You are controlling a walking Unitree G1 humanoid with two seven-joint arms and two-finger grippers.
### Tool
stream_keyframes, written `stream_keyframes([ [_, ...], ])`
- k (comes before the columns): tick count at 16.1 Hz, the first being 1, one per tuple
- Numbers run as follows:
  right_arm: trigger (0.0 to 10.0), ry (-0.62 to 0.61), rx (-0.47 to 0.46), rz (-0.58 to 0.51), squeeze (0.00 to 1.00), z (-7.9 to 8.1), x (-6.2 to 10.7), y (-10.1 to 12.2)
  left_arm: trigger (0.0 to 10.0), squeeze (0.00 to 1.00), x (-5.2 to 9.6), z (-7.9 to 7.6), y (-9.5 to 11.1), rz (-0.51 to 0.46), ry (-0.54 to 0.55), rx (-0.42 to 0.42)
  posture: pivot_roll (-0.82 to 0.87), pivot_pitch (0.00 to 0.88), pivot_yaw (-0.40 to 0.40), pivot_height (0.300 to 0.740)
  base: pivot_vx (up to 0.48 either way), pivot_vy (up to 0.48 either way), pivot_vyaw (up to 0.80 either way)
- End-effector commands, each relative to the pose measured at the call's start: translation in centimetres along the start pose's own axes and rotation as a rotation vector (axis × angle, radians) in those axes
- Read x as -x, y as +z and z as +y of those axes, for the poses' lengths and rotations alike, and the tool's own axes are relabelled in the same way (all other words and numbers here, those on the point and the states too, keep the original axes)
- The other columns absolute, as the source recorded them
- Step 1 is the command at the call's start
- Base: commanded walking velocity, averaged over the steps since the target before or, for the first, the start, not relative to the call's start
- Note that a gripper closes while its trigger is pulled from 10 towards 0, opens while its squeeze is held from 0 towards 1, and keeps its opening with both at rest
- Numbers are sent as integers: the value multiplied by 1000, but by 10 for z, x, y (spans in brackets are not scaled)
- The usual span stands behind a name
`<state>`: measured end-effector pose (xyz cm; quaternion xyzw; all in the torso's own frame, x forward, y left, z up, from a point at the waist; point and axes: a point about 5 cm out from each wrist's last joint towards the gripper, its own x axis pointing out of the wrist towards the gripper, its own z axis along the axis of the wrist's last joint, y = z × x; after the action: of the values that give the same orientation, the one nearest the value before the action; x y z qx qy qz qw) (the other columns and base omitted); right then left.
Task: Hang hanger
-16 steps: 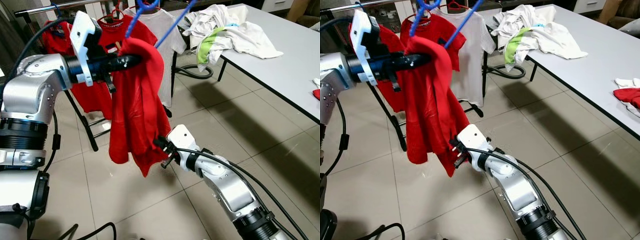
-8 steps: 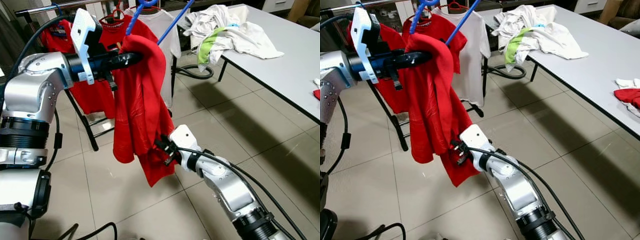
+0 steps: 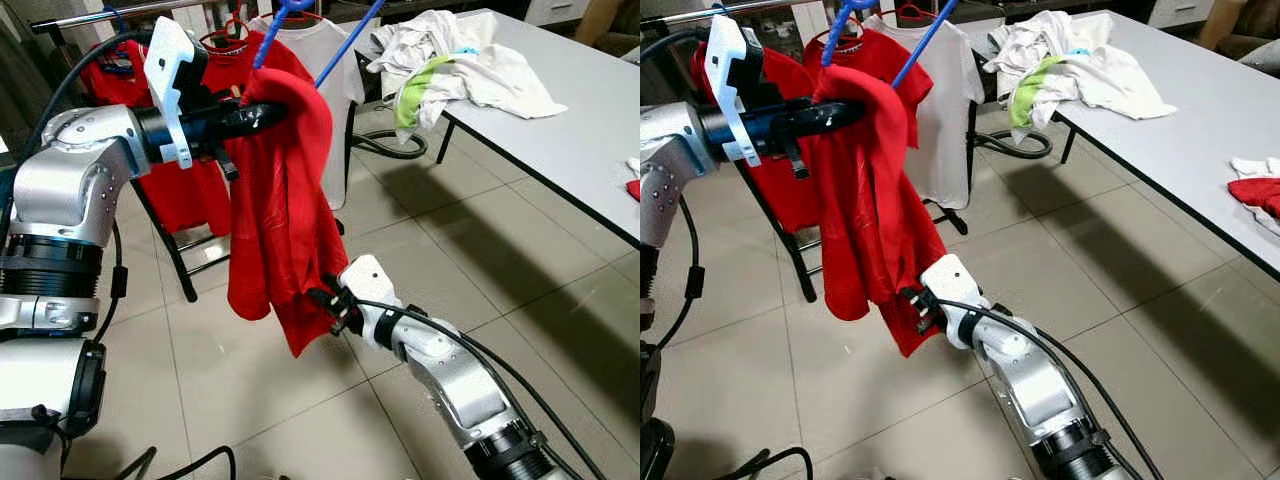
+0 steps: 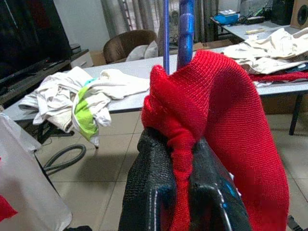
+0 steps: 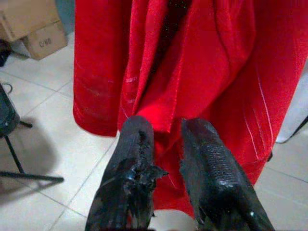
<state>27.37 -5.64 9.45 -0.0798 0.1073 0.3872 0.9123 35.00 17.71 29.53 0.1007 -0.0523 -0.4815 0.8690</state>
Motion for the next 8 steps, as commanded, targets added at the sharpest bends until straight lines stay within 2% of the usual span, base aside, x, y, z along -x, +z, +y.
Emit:
stream_keyframes([
  [1, 10000, -15, -48, -35, 0, -3, -1, 8, 0, 0, 3, 1, 13, -49, 10, -22, 83, 0, 33, 740, 0, 0, 0],
  [5, 10000, -52, -228, -44, 0, -7, -9, 3, 0, 0, 1, -1, 13, -54, 1, -17, 84, 0, 34, 740, 0, 0, 0],
  [7, 10000, -48, -248, -43, 0, -6, -10, 2, 0, 0, 1, -1, 13, -55, -2, -17, 84, 0, 34, 740, 0, 0, 0],
  [8, 4667, -40, -254, -44, 0, -5, -10, 2, 0, 0, 1, -1, 13, -55, -3, -17, 84, 0, 34, 740, 0, 0, 0],
])
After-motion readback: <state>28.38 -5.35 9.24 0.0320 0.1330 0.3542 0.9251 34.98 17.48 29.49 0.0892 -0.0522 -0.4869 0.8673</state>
